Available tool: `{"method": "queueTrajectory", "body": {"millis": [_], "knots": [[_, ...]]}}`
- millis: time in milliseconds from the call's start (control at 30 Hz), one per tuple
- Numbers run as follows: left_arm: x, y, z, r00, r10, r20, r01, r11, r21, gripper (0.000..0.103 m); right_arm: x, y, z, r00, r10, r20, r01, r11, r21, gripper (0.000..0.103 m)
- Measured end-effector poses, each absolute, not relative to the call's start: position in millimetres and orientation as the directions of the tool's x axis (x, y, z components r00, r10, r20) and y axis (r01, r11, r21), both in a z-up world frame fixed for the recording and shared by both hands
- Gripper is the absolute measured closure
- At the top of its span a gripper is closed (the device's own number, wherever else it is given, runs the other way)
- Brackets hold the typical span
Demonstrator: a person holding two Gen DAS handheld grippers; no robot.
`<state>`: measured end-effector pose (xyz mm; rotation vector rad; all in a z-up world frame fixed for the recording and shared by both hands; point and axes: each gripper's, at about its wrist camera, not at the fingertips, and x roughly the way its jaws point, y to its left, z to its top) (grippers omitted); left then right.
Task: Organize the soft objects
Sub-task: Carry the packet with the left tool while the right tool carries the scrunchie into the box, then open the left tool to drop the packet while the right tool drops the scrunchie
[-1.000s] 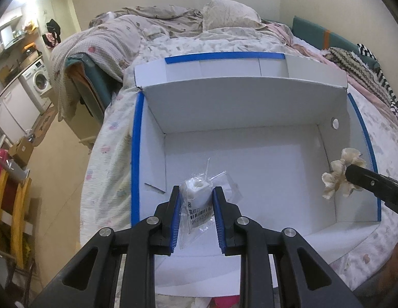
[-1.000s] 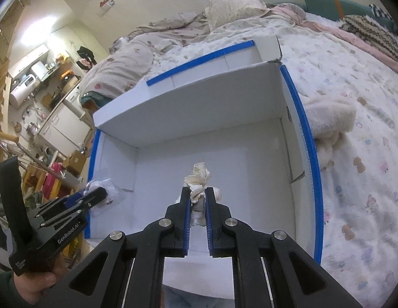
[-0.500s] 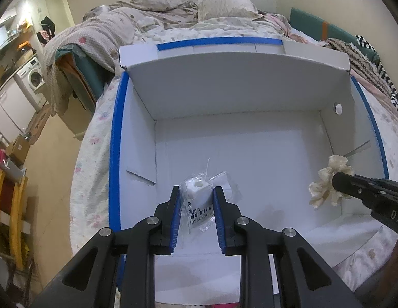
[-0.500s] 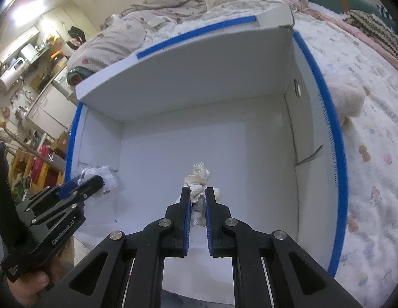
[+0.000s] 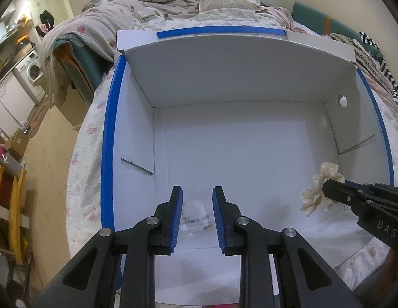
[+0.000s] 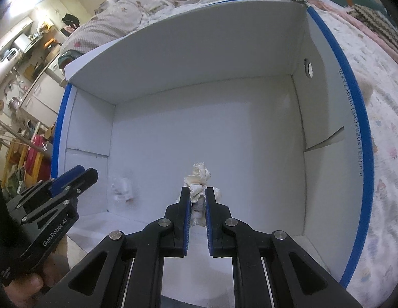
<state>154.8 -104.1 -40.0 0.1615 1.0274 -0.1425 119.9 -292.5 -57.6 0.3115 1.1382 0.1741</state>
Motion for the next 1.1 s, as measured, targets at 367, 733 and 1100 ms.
{"method": "queueTrajectory", "body": {"millis": [367,733,1100], "knots": [[151,-105,-40,0.509,-0.038,-0.860,0.188,0.980,0.068,0.077,122,-290,-60,0.407,0.286,-0.868,0.025,0.946,0.323,0.091],[147,-100,-34,0.533,-0.030,-0.845,0.173,0.982,0.075,0.043,119,-298,-51,0.462,0.303,-0.834,0.038,0.932,0.359,0.048],[145,-98,-29,0.546,-0.023,-0.837,0.154,0.985,0.073,0.042,116,-297,-31,0.558,0.247,-0.792,0.023,0.950,0.312,0.002]]}}
